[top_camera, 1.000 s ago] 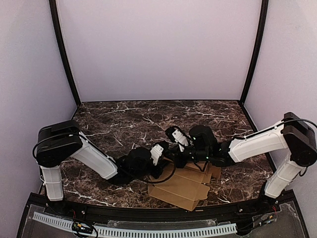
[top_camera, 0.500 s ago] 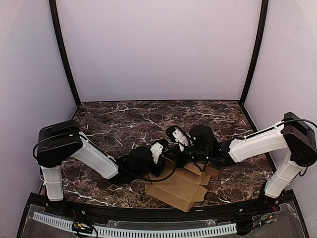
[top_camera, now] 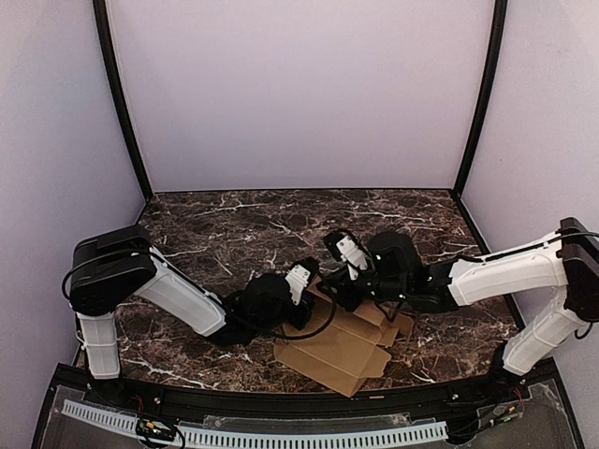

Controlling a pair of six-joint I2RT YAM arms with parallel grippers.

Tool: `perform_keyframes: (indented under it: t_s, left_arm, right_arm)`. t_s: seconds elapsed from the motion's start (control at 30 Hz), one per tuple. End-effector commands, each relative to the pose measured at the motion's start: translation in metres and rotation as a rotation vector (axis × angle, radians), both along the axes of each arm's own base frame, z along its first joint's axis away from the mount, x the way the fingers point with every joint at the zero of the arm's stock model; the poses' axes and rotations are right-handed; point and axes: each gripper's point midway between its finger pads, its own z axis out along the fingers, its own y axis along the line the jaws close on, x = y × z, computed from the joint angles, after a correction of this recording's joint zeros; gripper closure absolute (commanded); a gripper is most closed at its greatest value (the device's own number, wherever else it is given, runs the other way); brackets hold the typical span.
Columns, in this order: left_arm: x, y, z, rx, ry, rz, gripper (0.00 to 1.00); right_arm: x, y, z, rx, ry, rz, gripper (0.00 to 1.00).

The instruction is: Fold the paper box

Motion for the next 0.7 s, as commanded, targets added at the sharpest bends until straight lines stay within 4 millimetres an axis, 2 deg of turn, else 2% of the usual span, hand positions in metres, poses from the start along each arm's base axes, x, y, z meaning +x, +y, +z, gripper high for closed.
perform_keyframes:
  t_s: [0.0,0.13,0.4,0.57,0.67]
  left_arm:
    - [-0.007,0.001,-0.001,0.053,-0.012,-0.040,0.99]
    - [-0.017,-0.001,-0.003,0.087,-0.006,-0.095,0.99]
    - [-0.035,-0.008,-0.010,0.115,0.022,-0.218,0.99]
    - [-0.039,-0.011,-0.015,0.163,0.015,-0.267,0.99]
    - [-0.038,-0.012,-0.017,0.177,0.013,-0.271,0.99]
  right_arm:
    - [0.008,-0.021,0.014,-0.036,-0.049,-0.086,0.73]
    - [0.010,-0.036,0.018,-0.055,-0.058,-0.120,0.66]
    - [0.006,-0.065,-0.006,-0.115,-0.016,-0.172,0.63]
    - [-0.006,-0.070,-0.015,-0.112,0.040,-0.156,0.60]
    - [-0.012,-0.071,-0.010,-0.078,0.059,-0.148,0.59]
